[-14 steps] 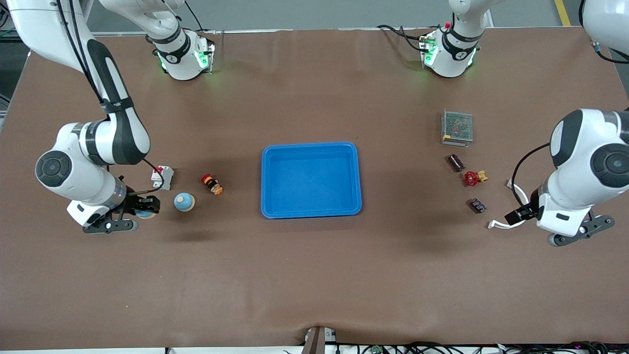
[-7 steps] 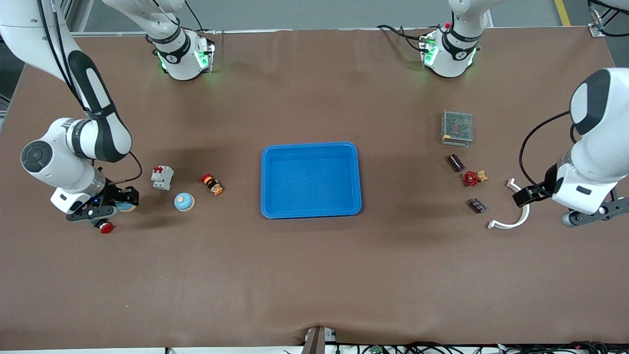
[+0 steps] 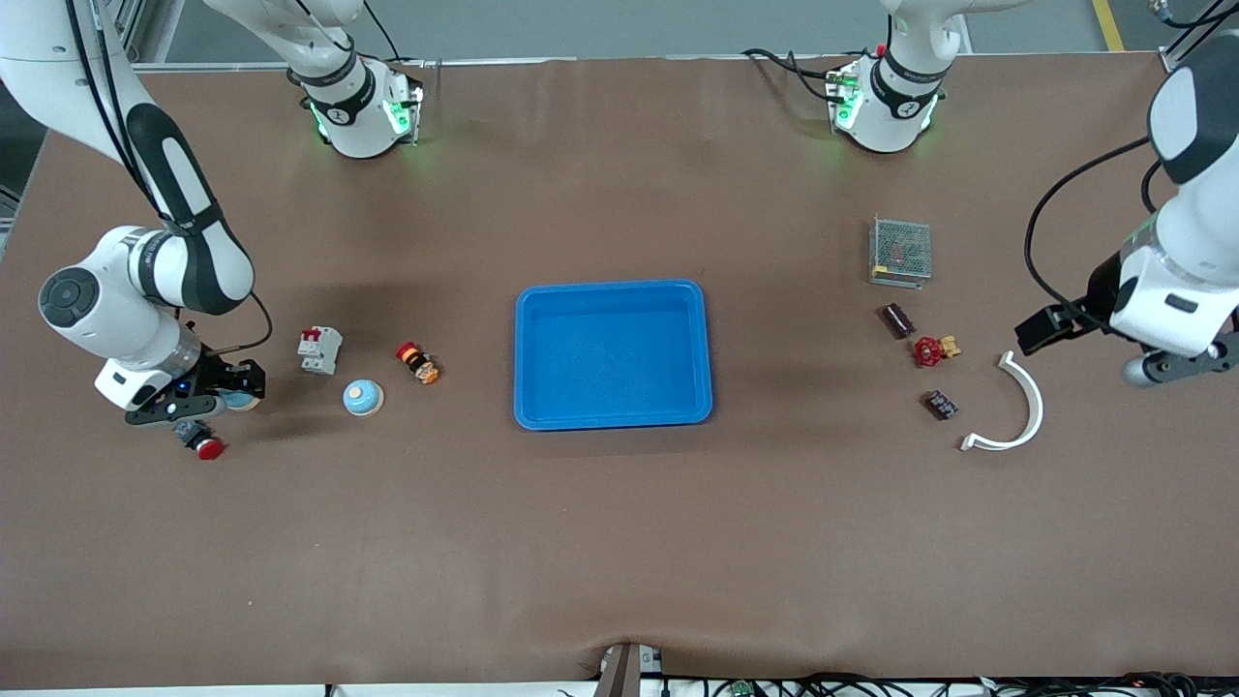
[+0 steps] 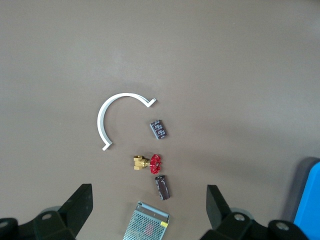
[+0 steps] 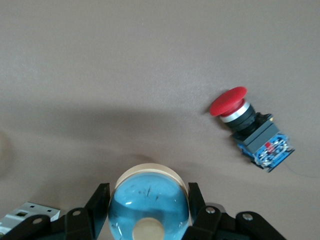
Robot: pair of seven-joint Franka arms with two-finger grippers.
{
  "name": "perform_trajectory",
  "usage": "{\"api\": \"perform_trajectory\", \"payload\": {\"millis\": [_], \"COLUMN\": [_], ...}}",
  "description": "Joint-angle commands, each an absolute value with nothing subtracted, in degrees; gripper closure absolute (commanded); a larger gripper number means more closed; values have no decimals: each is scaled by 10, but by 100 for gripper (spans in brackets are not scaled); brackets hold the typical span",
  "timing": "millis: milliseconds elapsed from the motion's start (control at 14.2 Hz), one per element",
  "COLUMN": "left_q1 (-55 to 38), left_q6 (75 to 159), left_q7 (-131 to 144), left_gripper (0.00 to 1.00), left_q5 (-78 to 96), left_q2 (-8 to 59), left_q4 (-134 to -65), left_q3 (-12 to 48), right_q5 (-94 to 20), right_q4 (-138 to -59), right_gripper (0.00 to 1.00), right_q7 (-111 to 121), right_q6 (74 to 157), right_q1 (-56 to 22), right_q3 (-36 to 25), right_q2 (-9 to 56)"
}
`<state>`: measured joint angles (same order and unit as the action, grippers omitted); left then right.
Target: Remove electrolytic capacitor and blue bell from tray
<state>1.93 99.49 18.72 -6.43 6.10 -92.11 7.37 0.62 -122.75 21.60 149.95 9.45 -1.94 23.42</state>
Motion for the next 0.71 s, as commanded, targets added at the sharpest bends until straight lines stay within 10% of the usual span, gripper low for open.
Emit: {"api": "perform_trajectory", "payload": {"millis": [0,635], "left_q1": [-17,-8], "left_q6": [988,916], "left_q7": [120,60], "left_gripper": [0,0], "left_q5": [-49,-12], "left_q2": [13,-42], "left_q4": [-946,-945], "left_q3": [20,7], "right_q5": [-8,-26], "right_q4": [-1232,-1231], "right_gripper": [100,100], "right_q7": [229,222], "right_q6": [1517,1532], "right_q1": [109,109], "right_q3": [-7,-7], "right_q2": [243,281]}}
